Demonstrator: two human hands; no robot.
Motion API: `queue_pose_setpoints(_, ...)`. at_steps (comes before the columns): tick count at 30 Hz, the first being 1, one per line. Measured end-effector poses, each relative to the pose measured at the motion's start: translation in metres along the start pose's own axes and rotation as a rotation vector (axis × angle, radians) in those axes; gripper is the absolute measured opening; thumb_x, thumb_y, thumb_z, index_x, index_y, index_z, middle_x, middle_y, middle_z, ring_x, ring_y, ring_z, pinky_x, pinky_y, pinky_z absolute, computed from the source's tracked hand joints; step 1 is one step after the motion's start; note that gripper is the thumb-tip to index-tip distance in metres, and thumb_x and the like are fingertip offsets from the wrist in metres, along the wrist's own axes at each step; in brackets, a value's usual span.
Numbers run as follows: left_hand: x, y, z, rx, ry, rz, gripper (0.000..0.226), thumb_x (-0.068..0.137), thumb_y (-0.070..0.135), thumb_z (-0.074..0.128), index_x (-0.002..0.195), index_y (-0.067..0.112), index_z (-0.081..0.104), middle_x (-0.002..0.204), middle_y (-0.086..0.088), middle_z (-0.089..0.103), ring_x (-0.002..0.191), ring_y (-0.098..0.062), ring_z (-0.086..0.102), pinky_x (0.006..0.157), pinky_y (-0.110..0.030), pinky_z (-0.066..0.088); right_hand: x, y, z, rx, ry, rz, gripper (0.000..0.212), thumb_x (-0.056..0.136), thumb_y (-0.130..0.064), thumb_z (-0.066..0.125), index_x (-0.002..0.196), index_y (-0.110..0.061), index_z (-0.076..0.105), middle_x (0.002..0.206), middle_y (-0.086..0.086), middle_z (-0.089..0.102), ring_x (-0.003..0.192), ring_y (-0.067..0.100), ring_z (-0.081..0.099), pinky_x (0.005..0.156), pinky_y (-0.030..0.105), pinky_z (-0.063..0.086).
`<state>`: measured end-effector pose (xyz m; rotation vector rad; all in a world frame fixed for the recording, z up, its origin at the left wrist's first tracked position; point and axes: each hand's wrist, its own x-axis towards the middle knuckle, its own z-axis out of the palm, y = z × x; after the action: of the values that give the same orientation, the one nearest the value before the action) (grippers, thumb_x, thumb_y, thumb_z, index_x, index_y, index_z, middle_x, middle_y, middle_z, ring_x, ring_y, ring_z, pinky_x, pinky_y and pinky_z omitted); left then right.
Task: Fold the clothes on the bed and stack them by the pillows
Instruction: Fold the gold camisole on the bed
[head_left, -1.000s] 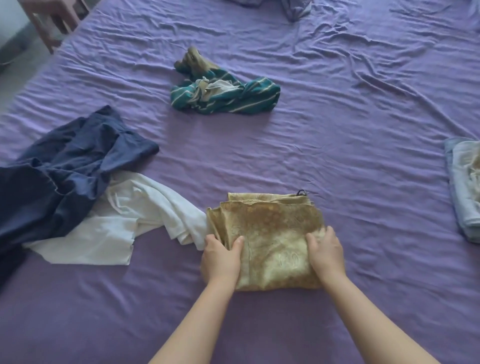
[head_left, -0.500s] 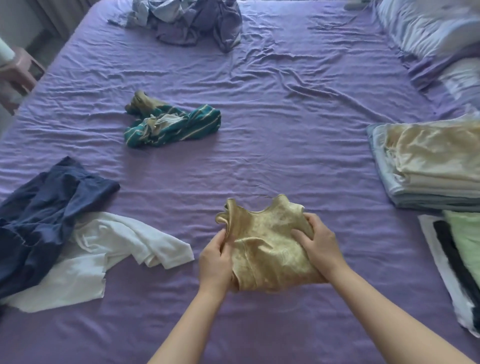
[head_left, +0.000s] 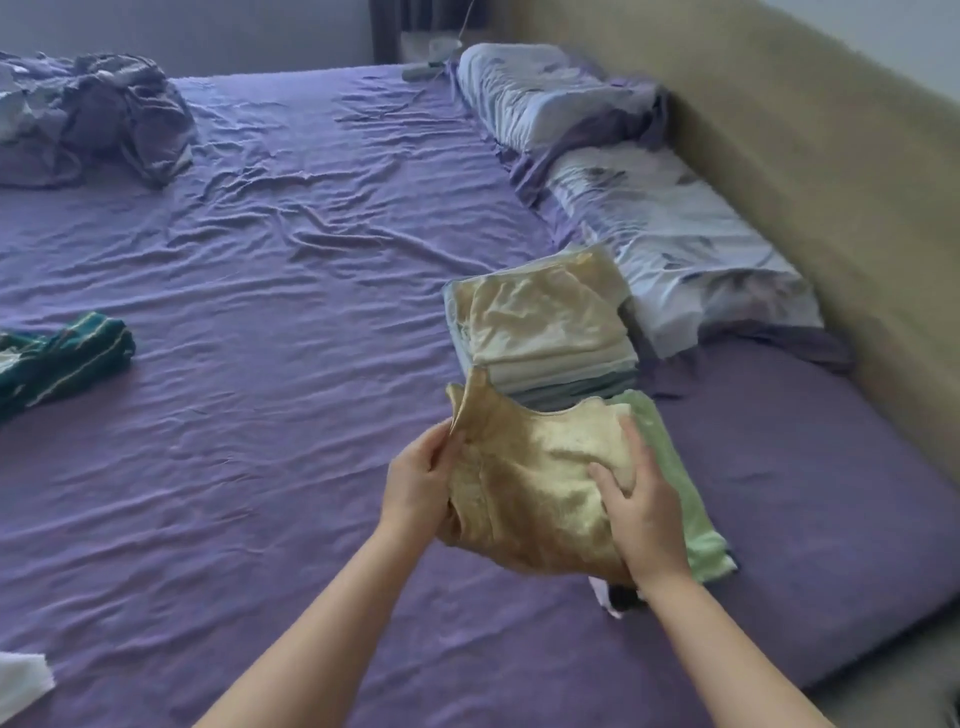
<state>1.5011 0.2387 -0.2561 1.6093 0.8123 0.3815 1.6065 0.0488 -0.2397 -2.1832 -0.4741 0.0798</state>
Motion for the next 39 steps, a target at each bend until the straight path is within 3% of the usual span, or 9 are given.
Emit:
queue_pose_setpoints(2, 0.019, 0.016, 0.041, 0.072, -0.059, 0.043, 0.02, 0.093, 0.026, 0.058, 0.105, 0.036, 0.07, 0.084, 0.032, 0.066, 0.087, 0.007, 0.061, 0.076, -0.008, 0.043, 0.008, 0.025, -0.025, 0.022, 0.064, 0.057, 0.05, 0.087, -0.012, 0.064, 0.134, -0.022, 0.05, 0.093, 0.01, 0.07, 0.074, 0.013, 0.058, 0.066, 0.023, 0.041)
queue_pose_setpoints(4, 0.036, 0.03, 0.077, 0.142, -0.127, 0.093, 0.02, 0.093, 0.024, 0.058, 0.106, 0.034, 0.07, 0.08, 0.036, 0.063, 0.084, 0.01, 0.059, 0.073, -0.004, 0.041, 0.013, 0.047, -0.044, 0.081, 0.098, 0.133, 0.039, 0.09, -0.013, 0.061, 0.128, -0.022, 0.056, 0.112, -0.012, 0.064, 0.098, 0.008, 0.059, 0.081, 0.012, 0.04)
queue_pose_setpoints(10, 0.085, 0.066, 0.153, 0.362, -0.287, 0.274, 0.022, 0.094, 0.027, 0.056, 0.112, 0.029, 0.069, 0.094, 0.018, 0.069, 0.098, -0.006, 0.061, 0.087, -0.025, 0.047, 0.004, 0.091, -0.063, 0.155, 0.317, 0.267, 0.029, 0.089, -0.011, 0.062, 0.118, -0.015, 0.063, 0.112, -0.001, 0.064, 0.105, 0.012, 0.059, 0.09, 0.019, 0.043)
queue_pose_setpoints(13, 0.105, 0.066, 0.178, 0.662, -0.333, 0.287, 0.032, 0.095, 0.036, 0.052, 0.126, 0.037, 0.058, 0.115, 0.007, 0.066, 0.11, -0.016, 0.057, 0.09, -0.036, 0.047, -0.003, 0.102, -0.057, 0.194, 0.203, 0.394, 0.037, 0.089, -0.024, 0.062, 0.125, -0.027, 0.054, 0.12, -0.005, 0.061, 0.095, 0.001, 0.056, 0.075, 0.002, 0.036)
queue_pose_setpoints(16, 0.102, 0.052, 0.201, 1.003, -0.284, 0.338, 0.048, 0.094, 0.04, 0.05, 0.14, 0.03, 0.041, 0.126, -0.005, 0.053, 0.118, -0.028, 0.047, 0.093, -0.039, 0.042, -0.009, 0.121, -0.055, 0.022, -0.051, 0.517, 0.057, 0.09, -0.045, 0.053, 0.142, -0.029, 0.034, 0.132, -0.006, 0.054, 0.113, 0.012, 0.054, 0.073, 0.017, 0.037)
queue_pose_setpoints(19, 0.082, 0.027, 0.217, 1.107, -0.266, 0.533, 0.047, 0.092, 0.029, 0.051, 0.139, 0.027, 0.043, 0.137, -0.005, 0.045, 0.132, -0.03, 0.035, 0.11, -0.042, 0.026, -0.005, 0.137, -0.065, -0.487, -0.124, 0.34, 0.056, 0.088, -0.047, 0.057, 0.138, -0.026, 0.043, 0.105, -0.002, 0.067, 0.092, 0.022, 0.064, 0.063, 0.031, 0.045)
queue_pose_setpoints(22, 0.065, 0.0, 0.228, 1.183, -0.37, 0.669, 0.045, 0.093, 0.026, 0.05, 0.138, 0.027, 0.047, 0.148, -0.005, 0.038, 0.144, -0.027, 0.021, 0.117, -0.05, 0.007, 0.005, 0.151, -0.062, -0.553, 0.028, 0.039, 0.038, 0.083, -0.037, 0.06, 0.114, -0.015, 0.066, 0.089, 0.006, 0.062, 0.08, 0.03, 0.06, 0.064, 0.041, 0.049)
queue_pose_setpoints(28, 0.067, -0.039, 0.225, 1.353, -0.473, 0.569, 0.064, 0.09, 0.065, 0.019, 0.147, 0.037, 0.026, 0.159, -0.001, 0.015, 0.147, -0.026, -0.001, 0.116, -0.056, -0.004, 0.021, 0.174, -0.028, -0.581, -0.37, -0.029, 0.058, 0.089, -0.051, 0.044, 0.142, -0.027, 0.039, 0.153, 0.008, 0.029, 0.142, 0.029, 0.022, 0.115, 0.049, 0.016)
queue_pose_setpoints(39, 0.06, -0.039, 0.201, 1.308, -0.391, 0.673, 0.057, 0.093, 0.057, 0.026, 0.14, 0.033, 0.044, 0.154, -0.006, 0.029, 0.143, -0.031, 0.019, 0.112, -0.062, 0.015, 0.013, 0.169, -0.014, -0.597, -0.407, -0.118, 0.058, 0.093, -0.055, 0.028, 0.142, -0.026, 0.04, 0.152, 0.007, 0.03, 0.143, 0.028, 0.019, 0.108, 0.055, 0.014)
